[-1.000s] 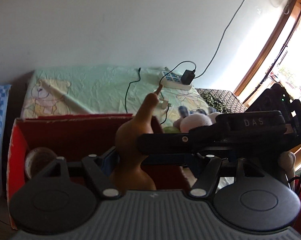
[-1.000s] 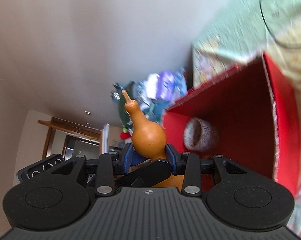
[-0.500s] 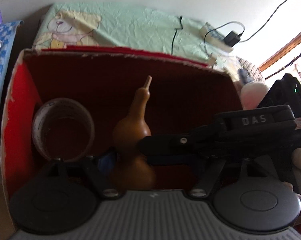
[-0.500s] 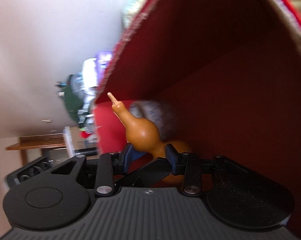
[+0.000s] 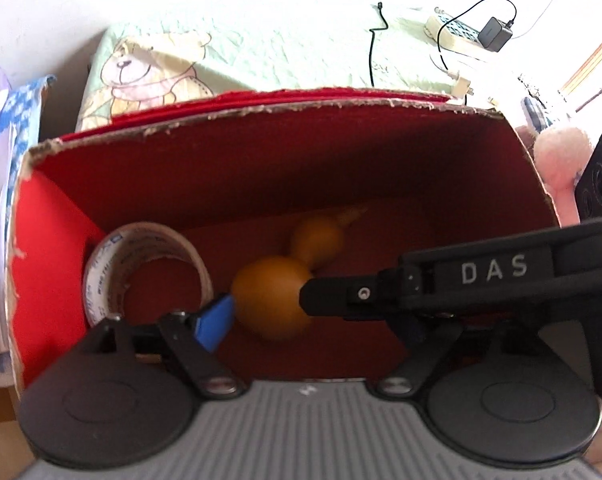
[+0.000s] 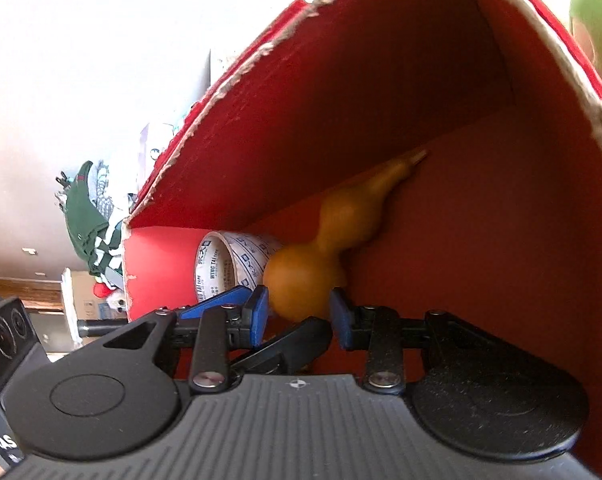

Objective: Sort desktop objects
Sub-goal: 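Lower the gourd with the right gripper into the red box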

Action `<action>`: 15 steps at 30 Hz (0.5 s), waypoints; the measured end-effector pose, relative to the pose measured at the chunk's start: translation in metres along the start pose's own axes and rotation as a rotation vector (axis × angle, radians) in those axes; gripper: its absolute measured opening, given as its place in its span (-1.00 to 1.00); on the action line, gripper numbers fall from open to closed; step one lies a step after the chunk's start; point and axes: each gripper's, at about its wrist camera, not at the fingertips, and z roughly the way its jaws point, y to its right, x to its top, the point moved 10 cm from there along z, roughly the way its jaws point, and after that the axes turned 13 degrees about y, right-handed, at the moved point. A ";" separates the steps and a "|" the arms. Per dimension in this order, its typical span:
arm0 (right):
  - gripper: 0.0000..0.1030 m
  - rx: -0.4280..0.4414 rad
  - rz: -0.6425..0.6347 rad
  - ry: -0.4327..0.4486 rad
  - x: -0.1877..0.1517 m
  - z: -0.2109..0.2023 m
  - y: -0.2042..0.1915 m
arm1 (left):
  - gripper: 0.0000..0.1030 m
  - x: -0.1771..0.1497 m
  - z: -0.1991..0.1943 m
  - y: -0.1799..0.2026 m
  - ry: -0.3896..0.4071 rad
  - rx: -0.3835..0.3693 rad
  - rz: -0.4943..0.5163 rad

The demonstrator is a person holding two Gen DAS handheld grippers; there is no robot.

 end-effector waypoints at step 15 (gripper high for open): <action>-0.07 -0.121 0.069 0.021 0.010 -0.002 0.016 | 0.60 -0.002 -0.002 -0.003 0.035 0.054 0.028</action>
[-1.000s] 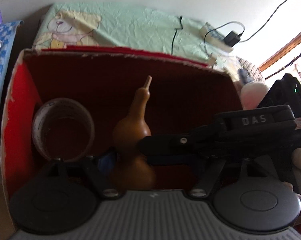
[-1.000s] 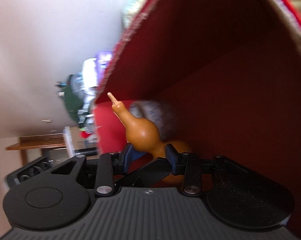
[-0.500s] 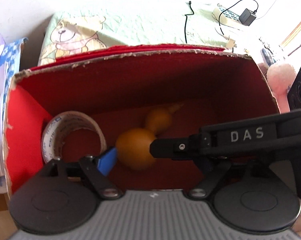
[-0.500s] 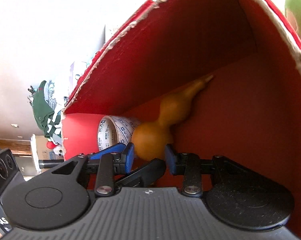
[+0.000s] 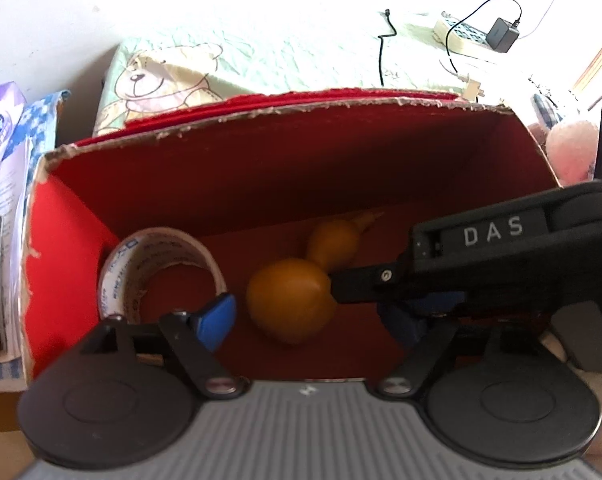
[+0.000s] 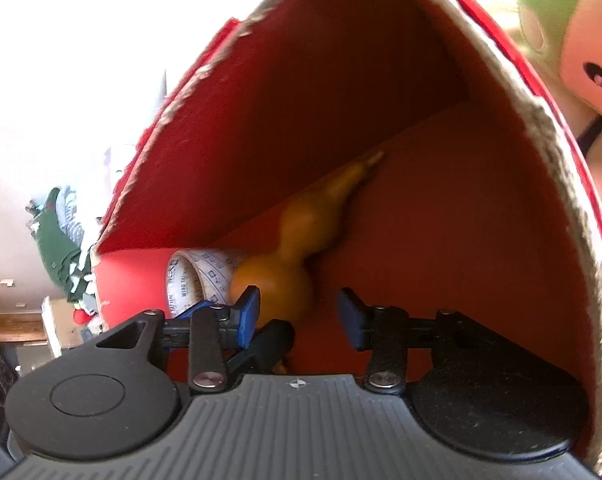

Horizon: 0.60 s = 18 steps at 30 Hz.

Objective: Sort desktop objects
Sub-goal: 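Lower the gourd with the right gripper into the red box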

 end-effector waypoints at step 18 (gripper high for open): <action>-0.17 -0.119 -0.119 0.036 0.020 0.028 -0.010 | 0.62 -0.013 -0.043 -0.022 0.176 0.000 0.011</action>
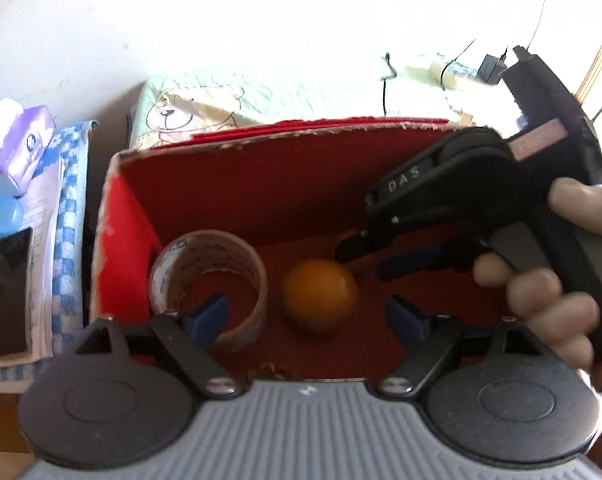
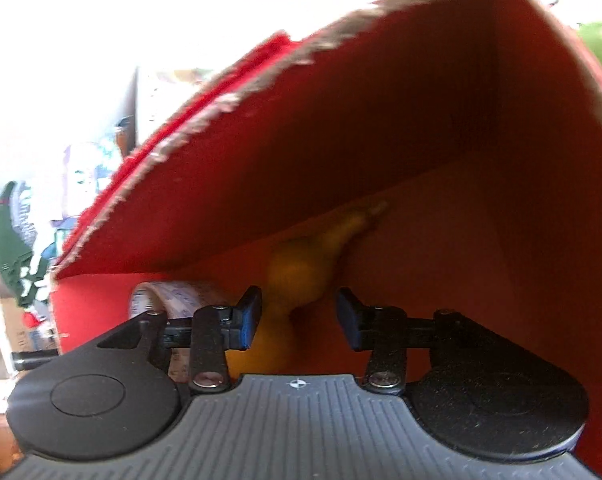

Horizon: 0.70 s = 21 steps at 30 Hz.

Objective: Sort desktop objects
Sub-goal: 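Lower the gourd with the right gripper into the red box, then open the right gripper to release the gourd inside the box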

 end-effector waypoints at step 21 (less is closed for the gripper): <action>-0.24 0.038 -0.152 -0.029 -0.009 0.009 -0.005 | 0.57 -0.008 -0.008 0.008 0.062 -0.170 -0.018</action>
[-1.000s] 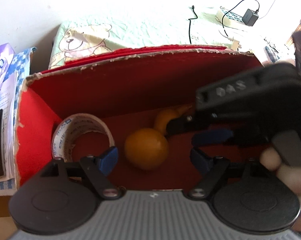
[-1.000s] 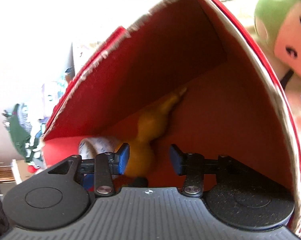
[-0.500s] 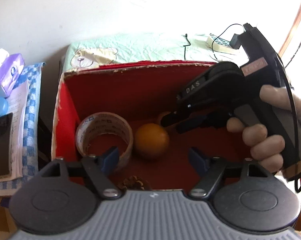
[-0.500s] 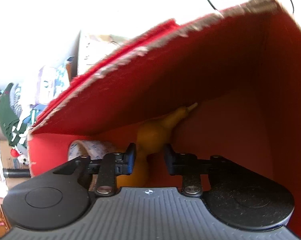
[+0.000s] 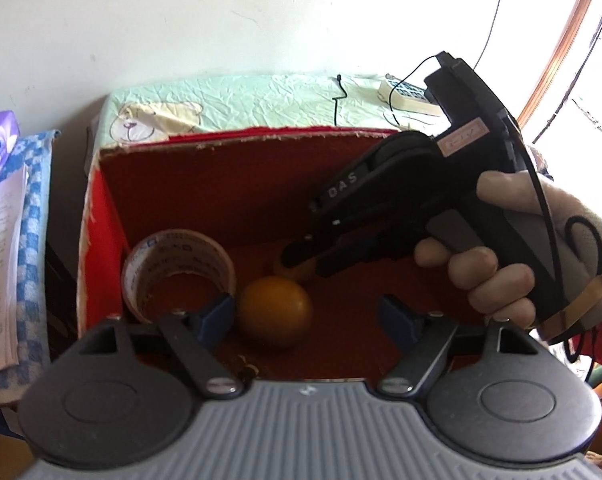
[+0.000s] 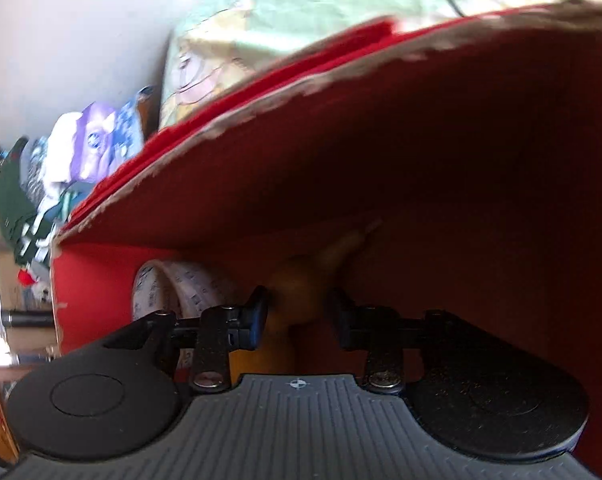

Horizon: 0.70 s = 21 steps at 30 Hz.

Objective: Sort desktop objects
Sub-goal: 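Open the right gripper to release the gourd inside the box, then withdraw the right gripper from the box toward the ribbon-tied beige item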

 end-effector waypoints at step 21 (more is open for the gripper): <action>-0.21 0.015 -0.312 0.146 -0.019 -0.025 -0.027 | 0.67 -0.002 0.005 -0.010 -0.043 0.032 -0.093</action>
